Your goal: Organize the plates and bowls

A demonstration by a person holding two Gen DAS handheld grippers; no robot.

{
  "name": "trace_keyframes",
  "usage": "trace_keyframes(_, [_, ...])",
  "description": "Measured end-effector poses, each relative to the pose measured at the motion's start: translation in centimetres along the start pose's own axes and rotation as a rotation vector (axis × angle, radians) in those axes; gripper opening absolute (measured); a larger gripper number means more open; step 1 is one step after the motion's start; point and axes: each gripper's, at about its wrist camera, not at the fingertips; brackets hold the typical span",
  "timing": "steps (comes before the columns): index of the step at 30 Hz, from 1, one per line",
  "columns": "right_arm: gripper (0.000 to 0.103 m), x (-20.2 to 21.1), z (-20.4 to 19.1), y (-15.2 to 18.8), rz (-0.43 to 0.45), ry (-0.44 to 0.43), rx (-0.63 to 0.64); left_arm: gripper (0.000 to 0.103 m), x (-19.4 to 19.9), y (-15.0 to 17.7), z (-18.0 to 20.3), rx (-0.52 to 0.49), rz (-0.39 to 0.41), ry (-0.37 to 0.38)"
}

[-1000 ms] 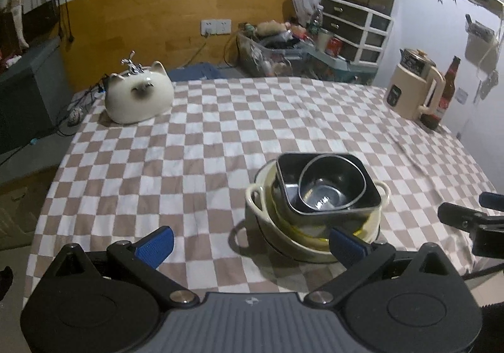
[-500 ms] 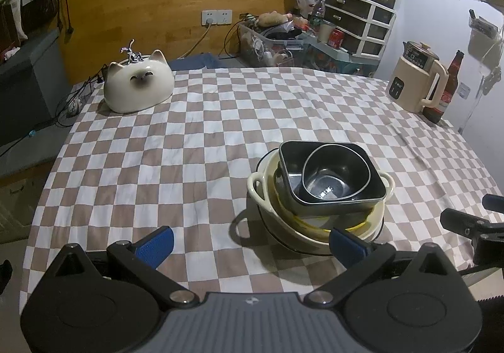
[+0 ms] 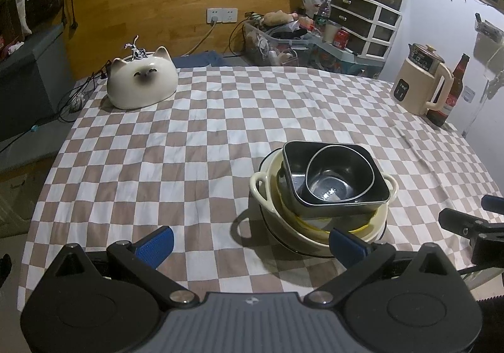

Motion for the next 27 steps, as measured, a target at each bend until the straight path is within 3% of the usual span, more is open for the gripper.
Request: trace_keyframes(27, [0.102, -0.28, 0.09, -0.14, -0.003, -0.003, 0.002, 0.103, -0.51, 0.28, 0.39, 0.0, -0.004, 0.005])
Point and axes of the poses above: each gripper's, at about its wrist camera, not at the fingertips, and x roughly against the way its jaws point, z to its right, y to its underside, and after that the axes turned 7 degrees about -x, right-handed
